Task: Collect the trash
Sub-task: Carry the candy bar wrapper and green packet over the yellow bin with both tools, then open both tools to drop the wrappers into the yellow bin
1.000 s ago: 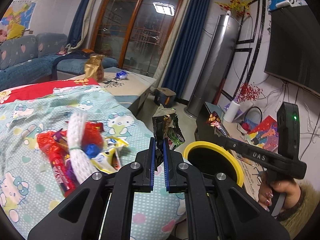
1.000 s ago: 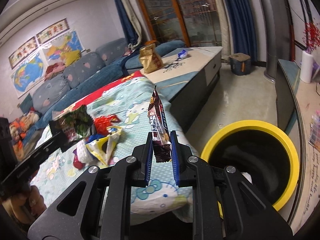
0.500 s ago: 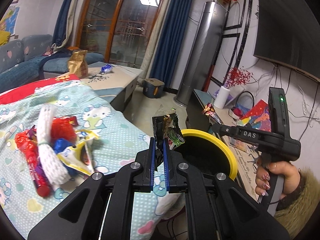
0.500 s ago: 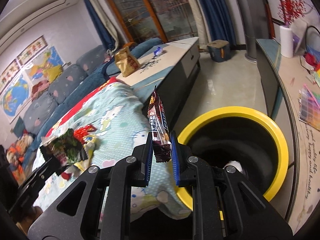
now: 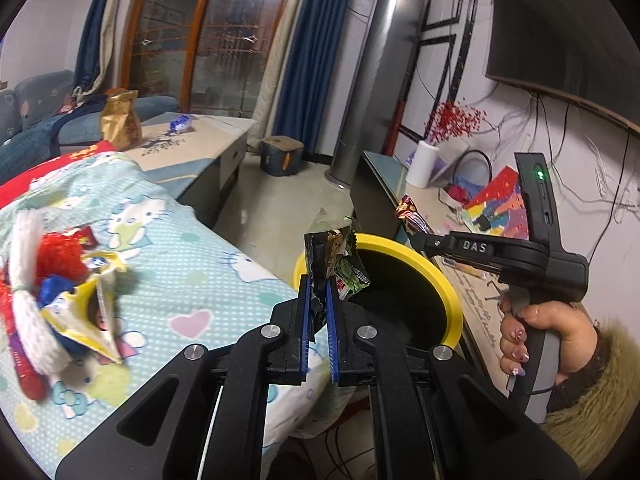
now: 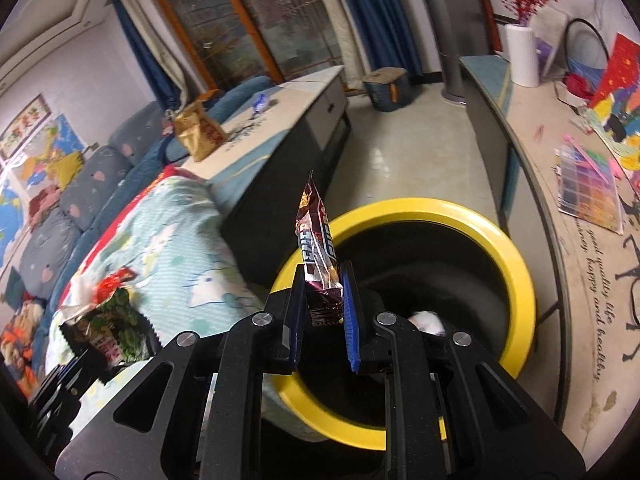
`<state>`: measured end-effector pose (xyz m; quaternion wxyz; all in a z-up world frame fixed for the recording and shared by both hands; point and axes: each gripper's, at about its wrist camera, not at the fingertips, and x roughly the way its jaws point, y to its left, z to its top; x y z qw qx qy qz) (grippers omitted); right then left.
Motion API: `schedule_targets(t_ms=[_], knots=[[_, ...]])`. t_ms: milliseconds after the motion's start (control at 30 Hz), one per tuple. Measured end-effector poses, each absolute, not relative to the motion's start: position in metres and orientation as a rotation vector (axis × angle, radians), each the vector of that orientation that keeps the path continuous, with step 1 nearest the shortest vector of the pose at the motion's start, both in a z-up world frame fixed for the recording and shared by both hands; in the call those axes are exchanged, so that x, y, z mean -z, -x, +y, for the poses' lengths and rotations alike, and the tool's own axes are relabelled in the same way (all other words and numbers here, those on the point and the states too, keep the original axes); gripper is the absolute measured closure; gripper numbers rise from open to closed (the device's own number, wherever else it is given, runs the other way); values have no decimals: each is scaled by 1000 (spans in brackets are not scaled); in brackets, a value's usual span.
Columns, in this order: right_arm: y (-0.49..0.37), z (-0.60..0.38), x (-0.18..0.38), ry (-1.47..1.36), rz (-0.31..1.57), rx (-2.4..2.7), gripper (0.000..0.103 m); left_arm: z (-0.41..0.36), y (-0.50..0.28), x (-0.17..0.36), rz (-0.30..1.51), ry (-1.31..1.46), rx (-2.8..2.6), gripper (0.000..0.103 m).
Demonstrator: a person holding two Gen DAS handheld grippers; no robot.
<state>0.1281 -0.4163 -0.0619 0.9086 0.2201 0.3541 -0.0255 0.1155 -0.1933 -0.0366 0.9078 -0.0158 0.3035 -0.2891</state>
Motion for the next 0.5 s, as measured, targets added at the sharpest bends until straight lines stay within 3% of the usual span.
schedule_targets(t_ms=[500], knots=[[-131,-460,101,-518,806,157,91,-255,-131,69,704,-61,674,96]])
